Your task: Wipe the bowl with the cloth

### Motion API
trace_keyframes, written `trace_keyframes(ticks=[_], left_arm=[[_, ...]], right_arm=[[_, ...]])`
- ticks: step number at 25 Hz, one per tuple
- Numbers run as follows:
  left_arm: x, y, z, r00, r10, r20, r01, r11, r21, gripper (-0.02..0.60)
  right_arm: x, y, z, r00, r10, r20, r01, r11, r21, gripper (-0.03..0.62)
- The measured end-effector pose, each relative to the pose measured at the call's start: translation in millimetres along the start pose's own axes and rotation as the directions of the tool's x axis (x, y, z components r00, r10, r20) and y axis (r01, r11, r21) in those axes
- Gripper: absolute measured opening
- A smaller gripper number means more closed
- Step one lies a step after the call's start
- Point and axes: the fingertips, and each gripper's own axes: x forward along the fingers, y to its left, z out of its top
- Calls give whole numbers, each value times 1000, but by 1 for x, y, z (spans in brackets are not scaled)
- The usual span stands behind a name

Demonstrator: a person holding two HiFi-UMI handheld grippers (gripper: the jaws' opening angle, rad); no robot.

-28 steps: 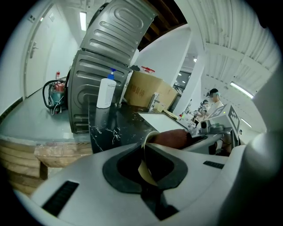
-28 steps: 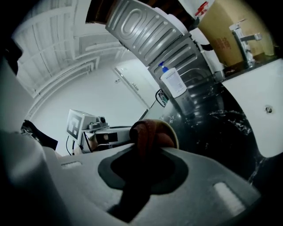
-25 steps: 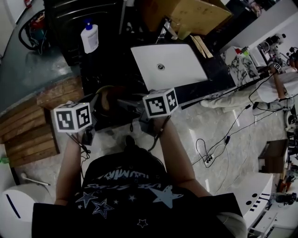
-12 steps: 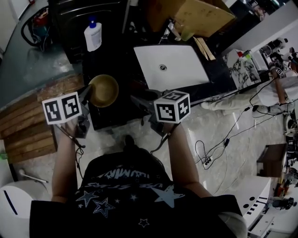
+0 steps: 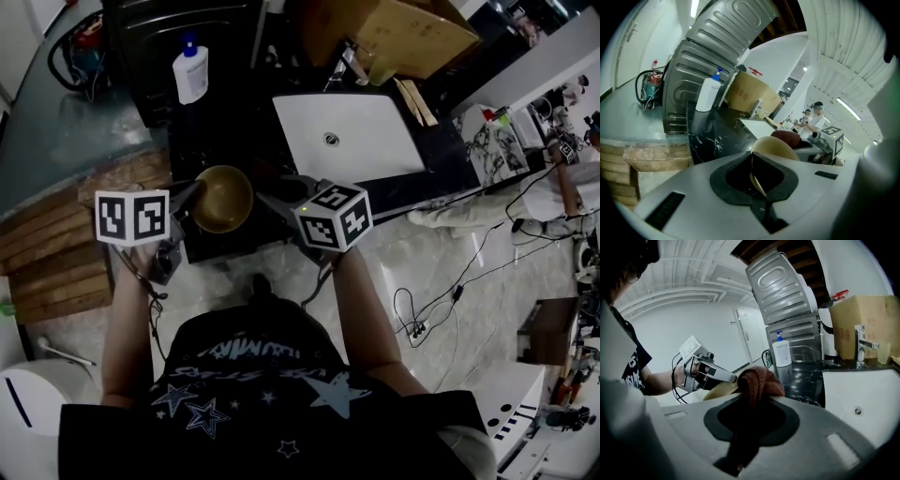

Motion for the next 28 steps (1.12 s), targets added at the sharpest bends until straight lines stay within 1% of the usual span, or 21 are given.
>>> trace_keyframes(ticks=[3,6,8,11,14,16,18,20,22,24,25,26,28], left_arm=[[6,-14,-8,997,-53,-61,56,998,42,20],[7,-28,-12,989,-107,-107,116,989,90,19],[8,-39,-15,980,-146,-137,162,980,114,19],[10,-52,-21,962,-192,-192,223,963,152,20],[10,-62,-26,945,-225,-237,271,946,179,20],[11,-67,-29,935,-243,-257,294,938,181,20],[12,-69,-31,931,-249,-268,302,937,178,20],[12,-67,-31,934,-238,-266,290,941,174,20],[9,-65,-25,942,-235,-239,276,948,159,20],[3,-65,-14,947,-254,-194,282,951,130,19],[0,-67,-7,948,-267,-172,289,950,116,20],[-3,-68,0,948,-278,-156,296,949,107,20],[-6,-73,13,945,-295,-139,309,946,99,20]], right_arm=[[1,-3,1,999,40,-7,-41,997,-65,66],[3,-2,3,993,117,-1,-117,989,-95,66],[3,1,4,984,179,5,-177,979,-104,67],[4,7,3,961,276,0,-274,955,-116,66],[8,13,1,930,367,-16,-367,923,-117,66],[13,17,0,910,413,-30,-414,904,-107,66],[18,19,-2,897,441,-43,-443,891,-98,66],[22,17,-3,896,442,-42,-444,891,-98,66],[25,9,-3,916,400,-13,-399,910,-116,66],[26,-1,-4,943,334,11,-328,931,-159,66],[26,-2,-4,949,315,17,-306,933,-188,67],[26,1,-3,949,313,25,-300,929,-217,66],[27,15,5,936,347,65,-319,910,-264,67]])
